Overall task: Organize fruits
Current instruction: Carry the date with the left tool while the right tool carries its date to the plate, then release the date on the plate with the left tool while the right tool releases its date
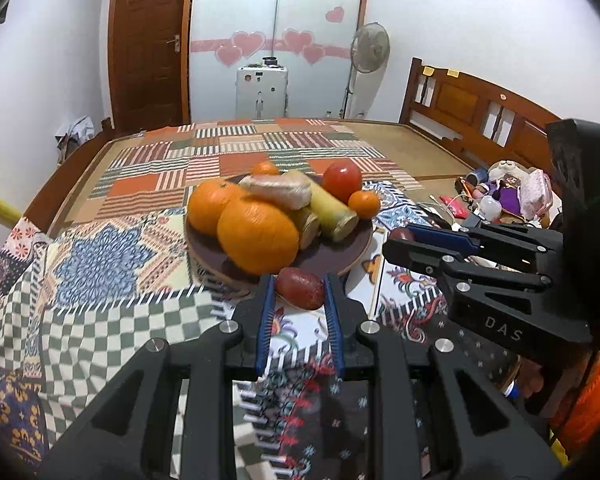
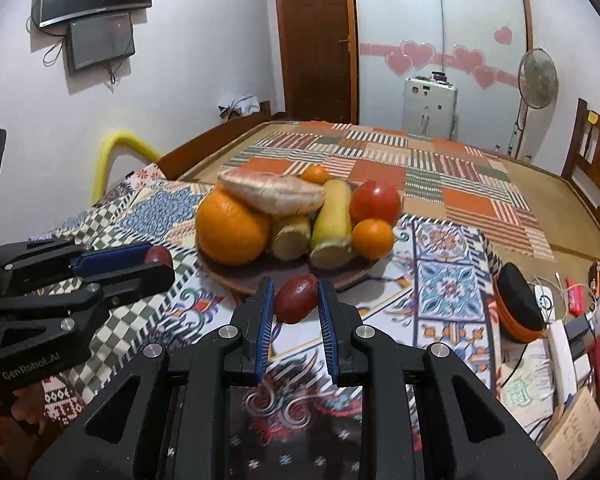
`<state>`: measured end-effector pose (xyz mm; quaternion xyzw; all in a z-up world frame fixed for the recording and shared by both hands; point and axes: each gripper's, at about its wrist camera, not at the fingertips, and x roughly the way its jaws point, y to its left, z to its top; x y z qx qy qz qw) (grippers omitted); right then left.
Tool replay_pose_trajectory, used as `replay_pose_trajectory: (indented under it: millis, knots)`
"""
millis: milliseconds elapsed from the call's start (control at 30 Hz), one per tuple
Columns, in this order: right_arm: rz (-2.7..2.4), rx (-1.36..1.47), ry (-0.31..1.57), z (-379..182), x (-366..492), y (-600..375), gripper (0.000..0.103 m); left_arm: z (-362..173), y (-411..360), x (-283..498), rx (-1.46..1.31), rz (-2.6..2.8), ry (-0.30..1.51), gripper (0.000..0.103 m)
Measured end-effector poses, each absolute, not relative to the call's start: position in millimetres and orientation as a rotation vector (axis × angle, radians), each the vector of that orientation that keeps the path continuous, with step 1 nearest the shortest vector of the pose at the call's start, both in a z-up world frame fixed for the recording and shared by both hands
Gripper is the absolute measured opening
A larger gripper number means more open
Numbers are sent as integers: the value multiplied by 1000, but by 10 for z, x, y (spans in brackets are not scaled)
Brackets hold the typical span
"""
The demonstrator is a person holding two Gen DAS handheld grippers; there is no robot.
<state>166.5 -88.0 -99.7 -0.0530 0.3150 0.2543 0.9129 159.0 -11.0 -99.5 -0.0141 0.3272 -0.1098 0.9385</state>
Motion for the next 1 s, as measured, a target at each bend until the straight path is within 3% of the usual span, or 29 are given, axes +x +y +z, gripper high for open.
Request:
replay_pose_trajectory:
  millis: [1000]
  knots:
    - [560,-154,642,-1038,2004,-782,20,-1193,-348,2060,3,-249,691,24]
